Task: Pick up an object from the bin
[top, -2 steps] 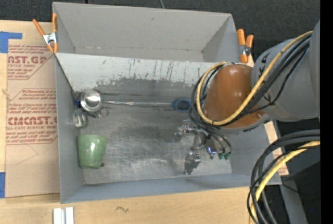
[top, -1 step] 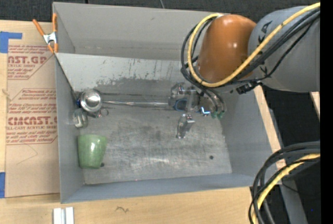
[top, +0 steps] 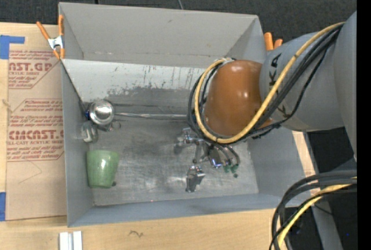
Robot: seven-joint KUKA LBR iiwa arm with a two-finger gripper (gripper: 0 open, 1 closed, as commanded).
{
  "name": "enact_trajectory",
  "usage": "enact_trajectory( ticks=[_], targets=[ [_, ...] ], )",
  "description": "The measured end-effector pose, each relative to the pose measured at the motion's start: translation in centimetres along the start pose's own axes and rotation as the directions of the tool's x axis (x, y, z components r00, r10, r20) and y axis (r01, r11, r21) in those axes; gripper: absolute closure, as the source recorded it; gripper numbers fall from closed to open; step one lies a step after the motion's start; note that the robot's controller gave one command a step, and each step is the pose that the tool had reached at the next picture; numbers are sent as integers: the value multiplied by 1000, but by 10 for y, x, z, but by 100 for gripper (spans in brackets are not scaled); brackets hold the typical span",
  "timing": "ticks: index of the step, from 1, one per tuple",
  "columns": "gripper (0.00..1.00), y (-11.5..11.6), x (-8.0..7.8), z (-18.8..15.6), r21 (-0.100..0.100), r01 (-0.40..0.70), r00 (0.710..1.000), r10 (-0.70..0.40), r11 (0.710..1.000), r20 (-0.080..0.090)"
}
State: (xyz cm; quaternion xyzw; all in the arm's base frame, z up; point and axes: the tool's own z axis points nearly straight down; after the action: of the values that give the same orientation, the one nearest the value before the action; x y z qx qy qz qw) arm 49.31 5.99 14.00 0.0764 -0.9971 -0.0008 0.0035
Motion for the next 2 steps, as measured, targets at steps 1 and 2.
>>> enact_trajectory(
  ticks=[1,2],
  targets=[
    [0,-71,-11,-13,6,76,997,-76,997,9],
    [0,-62,-71,-46,1,-48,999,48,999,15]
  ],
)
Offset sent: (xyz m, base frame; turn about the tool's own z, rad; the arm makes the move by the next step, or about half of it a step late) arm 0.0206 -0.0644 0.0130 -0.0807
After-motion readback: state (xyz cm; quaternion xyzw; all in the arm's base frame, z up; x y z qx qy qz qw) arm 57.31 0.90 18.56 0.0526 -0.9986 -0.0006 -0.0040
